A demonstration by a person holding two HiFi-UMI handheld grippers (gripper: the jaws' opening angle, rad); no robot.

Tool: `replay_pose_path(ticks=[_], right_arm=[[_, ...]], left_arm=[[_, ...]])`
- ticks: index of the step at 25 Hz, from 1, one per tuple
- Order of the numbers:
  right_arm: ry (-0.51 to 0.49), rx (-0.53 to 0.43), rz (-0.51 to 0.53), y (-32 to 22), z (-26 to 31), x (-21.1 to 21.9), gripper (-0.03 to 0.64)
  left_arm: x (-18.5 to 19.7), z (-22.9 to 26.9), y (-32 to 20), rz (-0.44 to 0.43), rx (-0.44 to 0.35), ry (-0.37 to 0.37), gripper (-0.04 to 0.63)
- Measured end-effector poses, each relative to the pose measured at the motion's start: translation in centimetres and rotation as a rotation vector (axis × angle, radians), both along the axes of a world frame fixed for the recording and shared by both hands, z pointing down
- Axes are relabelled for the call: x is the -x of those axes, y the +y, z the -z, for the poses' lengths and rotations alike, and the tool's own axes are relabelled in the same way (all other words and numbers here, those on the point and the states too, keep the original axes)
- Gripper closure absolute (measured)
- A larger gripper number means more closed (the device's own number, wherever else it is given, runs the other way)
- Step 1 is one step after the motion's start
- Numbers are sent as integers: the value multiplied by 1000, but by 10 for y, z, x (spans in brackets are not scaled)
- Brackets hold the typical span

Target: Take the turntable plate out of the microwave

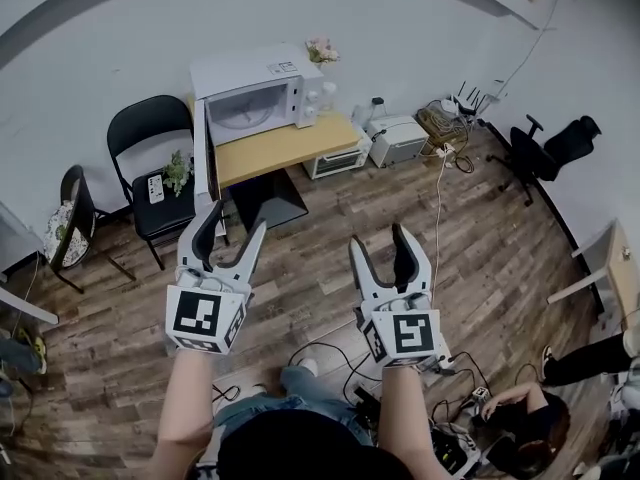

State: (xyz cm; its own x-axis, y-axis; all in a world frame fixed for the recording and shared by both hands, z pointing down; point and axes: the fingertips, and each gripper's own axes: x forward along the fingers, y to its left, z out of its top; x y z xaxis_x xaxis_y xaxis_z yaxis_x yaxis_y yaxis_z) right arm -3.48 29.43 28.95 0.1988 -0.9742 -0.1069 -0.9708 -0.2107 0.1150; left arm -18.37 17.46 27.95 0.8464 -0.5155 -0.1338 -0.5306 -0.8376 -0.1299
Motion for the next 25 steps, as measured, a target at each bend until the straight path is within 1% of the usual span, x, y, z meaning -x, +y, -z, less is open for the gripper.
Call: replay_pose_path(ticks=[4,7,9,11,12,15,18,25], right_arm=[[7,17,37,-19,2,-30,337],[14,27,58,-29,2,-51,323],[15,31,64,-31,0,-64,305],[9,35,67,-35,-4,-75,291],[5,37,66,-37,-6,-80,287],[-6,51,59,-41,-12,-92,287],[-20,43,58,-47,-13,-100,287],[-52,57,83,-72,-24,-123,287]], left_arm=[[-28,0,-15,43,17,7,337],[-43,-1,-24,83,34,20,323],[-52,-4,-26,97,42,24,299],[-62,-8,-28,99,41,19,255],[-66,-10,-29,98,41,17,247],[-77,-14,-31,95,57,26,247],[-86,-12,-37,101,60,36,247],[-115,-24,-69,134,80,34,247]])
